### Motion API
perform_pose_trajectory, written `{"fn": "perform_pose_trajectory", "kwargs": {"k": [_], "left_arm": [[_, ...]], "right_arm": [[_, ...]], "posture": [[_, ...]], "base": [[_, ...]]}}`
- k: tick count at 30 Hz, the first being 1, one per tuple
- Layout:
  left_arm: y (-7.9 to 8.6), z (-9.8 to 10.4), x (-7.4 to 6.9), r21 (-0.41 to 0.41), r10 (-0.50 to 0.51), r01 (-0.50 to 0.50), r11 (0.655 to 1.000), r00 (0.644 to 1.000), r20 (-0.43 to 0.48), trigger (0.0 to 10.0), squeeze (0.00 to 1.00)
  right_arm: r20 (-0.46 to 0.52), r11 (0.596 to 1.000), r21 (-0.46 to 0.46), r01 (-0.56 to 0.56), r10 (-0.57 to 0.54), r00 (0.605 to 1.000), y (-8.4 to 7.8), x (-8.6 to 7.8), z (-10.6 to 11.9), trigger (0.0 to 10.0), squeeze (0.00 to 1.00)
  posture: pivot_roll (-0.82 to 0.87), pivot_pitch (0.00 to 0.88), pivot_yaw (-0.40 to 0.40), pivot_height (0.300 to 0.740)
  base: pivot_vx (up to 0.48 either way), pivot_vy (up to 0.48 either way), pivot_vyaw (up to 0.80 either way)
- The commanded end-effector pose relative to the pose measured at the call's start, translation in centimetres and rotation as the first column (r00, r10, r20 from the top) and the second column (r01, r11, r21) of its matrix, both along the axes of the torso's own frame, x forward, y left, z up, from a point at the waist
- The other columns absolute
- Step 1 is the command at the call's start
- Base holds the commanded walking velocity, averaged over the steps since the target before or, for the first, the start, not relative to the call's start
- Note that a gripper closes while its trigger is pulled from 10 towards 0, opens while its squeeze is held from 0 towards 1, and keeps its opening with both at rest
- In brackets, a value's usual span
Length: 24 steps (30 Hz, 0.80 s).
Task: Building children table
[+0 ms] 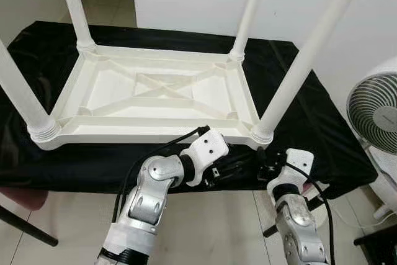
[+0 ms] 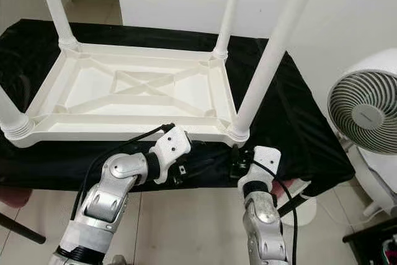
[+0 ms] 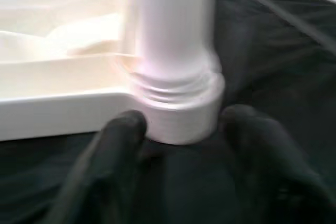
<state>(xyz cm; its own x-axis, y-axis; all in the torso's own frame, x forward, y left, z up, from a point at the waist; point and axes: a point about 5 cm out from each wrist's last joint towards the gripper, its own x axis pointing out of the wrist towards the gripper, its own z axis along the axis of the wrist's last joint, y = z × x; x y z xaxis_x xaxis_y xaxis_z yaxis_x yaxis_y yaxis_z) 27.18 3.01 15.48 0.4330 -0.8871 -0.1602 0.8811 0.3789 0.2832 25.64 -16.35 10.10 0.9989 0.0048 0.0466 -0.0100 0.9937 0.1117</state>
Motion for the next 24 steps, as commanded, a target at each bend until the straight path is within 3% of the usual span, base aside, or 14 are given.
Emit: {"fn": "perform_pose_trajectory", "kwargs": {"k": [1,3,5,8,9,10,16,21,24], "left_arm": [[0.7,0.4,0.8,-0.058,0.225,-0.221,0.973,0.973,0.059,10.0,0.00],[0.7,0.4,0.8,-0.058,0.225,-0.221,0.973,0.973,0.059,10.0,0.00],[0.9,0.5,0.9,-0.066,0.242,-0.238,0.969,0.968,0.064,10.0,0.00],[0.9,0.5,0.9,-0.066,0.242,-0.238,0.969,0.968,0.064,10.0,0.00],[1.1,0.5,1.0,-0.071,0.263,-0.259,0.963,0.963,0.063,10.0,0.00],[1.1,0.5,0.9,-0.073,0.270,-0.265,0.961,0.961,0.062,10.0,0.00],[1.1,0.4,0.8,-0.073,0.276,-0.272,0.960,0.959,0.061,10.0,0.00],[1.3,0.3,0.8,-0.064,0.283,-0.279,0.958,0.957,0.066,10.0,0.00],[1.2,0.3,0.8,-0.060,0.285,-0.282,0.958,0.956,0.068,10.0,0.00]], "right_arm": [[-0.007,0.980,0.040,-0.196,0.197,0.980,1.2,0.0,0.5,0.0,0.00],[-0.007,0.980,0.040,-0.196,0.197,0.980,1.2,0.0,0.5,0.0,0.00],[-0.026,0.950,0.057,-0.308,0.310,0.950,1.4,0.5,0.9,0.0,0.00],[-0.026,0.950,0.057,-0.308,0.310,0.950,1.4,0.5,0.9,0.0,0.00],[-0.023,0.906,0.063,-0.418,0.420,0.907,1.3,1.1,1.9,5.9,0.00],[-0.019,0.888,0.052,-0.456,0.457,0.889,0.9,1.5,2.5,10.0,0.00],[-0.008,0.866,0.031,-0.498,0.499,0.867,0.0,2.1,3.4,10.0,0.00],[0.028,0.861,-0.099,-0.498,0.503,0.864,-3.2,3.3,5.7,10.0,0.00],[0.028,0.865,-0.128,-0.486,0.493,0.870,-4.1,3.7,6.0,10.0,0.00]], "posture": [[0.08,0.031,-0.062,0.740],[0.08,0.031,-0.062,0.740],[0.09,0.033,-0.067,0.740],[0.09,0.033,-0.067,0.740],[0.10,0.037,-0.074,0.740],[0.11,0.039,-0.078,0.740],[0.11,0.041,-0.079,0.740],[0.11,0.052,-0.064,0.740],[0.11,0.053,-0.060,0.740]], "base": [[0.000,0.000,0.00],[0.000,0.000,0.00],[0.000,0.000,0.00],[0.000,0.000,0.00],[0.000,0.000,0.00],[0.000,0.000,0.00],[0.000,0.000,0.00],[0.000,0.000,0.00],[0.000,0.000,0.00]]}}
